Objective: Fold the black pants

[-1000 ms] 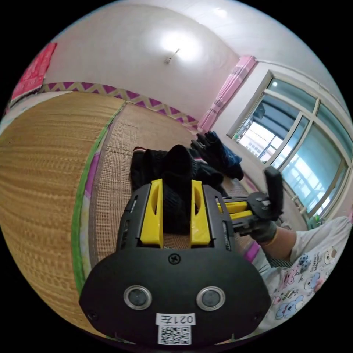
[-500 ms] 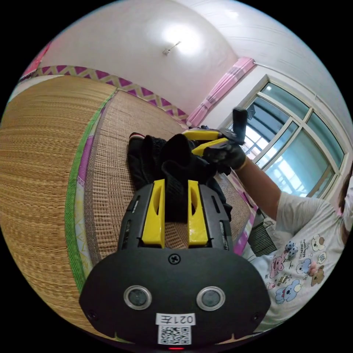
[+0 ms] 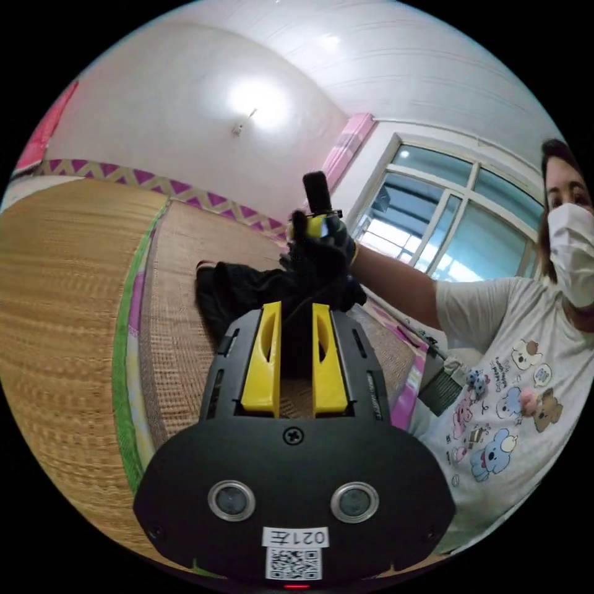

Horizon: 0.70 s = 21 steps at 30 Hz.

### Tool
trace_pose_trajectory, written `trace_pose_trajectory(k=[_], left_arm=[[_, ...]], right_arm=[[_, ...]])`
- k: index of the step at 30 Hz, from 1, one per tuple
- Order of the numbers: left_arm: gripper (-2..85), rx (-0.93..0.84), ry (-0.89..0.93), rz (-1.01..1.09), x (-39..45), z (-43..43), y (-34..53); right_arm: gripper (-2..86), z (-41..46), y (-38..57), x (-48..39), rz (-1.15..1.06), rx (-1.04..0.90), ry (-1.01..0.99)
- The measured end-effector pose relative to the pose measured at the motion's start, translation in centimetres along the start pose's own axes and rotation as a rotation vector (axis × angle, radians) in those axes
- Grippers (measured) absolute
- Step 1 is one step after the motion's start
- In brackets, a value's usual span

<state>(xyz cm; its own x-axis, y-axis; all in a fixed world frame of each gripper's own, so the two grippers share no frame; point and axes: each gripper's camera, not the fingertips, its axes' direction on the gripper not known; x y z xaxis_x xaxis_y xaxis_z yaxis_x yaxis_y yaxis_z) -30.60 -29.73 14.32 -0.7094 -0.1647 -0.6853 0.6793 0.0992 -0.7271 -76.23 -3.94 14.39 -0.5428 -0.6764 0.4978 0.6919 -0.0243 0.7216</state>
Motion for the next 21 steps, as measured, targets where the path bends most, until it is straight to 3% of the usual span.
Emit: trace_pose_trajectory(k=[1, 3, 7, 11, 13, 16, 21], left_arm=[[7.8, -0.007, 0.007, -0.025, -0.4, 0.1, 0.1], [7.3, 0.018, 0.055, -0.076, -1.2, -0.7, 0.5], [6.8, 0.018, 0.024, -0.075, -1.2, -1.7, 0.4], [6.6, 0.03, 0.053, -0.081, -1.4, -1.4, -0.3], [6.6, 0.031, 0.049, -0.086, -1.5, -1.0, -0.4], [6.6, 0.014, 0.044, -0.095, -1.4, -0.4, -0.4], [6.6, 0.05, 0.037, -0.042, 0.5, -1.1, -1.4]], right_arm=[[7.2, 1.8, 0.1, 3.1, 0.142, -0.107, 0.125], [7.9, 2.9, 0.9, 4.9, 0.193, -0.203, 0.29], [8.3, -1.9, 2.9, 2.5, 0.177, 0.06, 0.399], [10.5, -0.9, 3.4, 1.5, 0.122, -0.037, 0.363], [11.2, 2.2, 3.0, 2.7, 0.15, -0.179, 0.472], [6.1, 3.5, 2.6, 2.6, 0.122, -0.213, 0.492], [5.1, 0.1, 3.0, -0.1, 0.057, -0.086, 0.532]])
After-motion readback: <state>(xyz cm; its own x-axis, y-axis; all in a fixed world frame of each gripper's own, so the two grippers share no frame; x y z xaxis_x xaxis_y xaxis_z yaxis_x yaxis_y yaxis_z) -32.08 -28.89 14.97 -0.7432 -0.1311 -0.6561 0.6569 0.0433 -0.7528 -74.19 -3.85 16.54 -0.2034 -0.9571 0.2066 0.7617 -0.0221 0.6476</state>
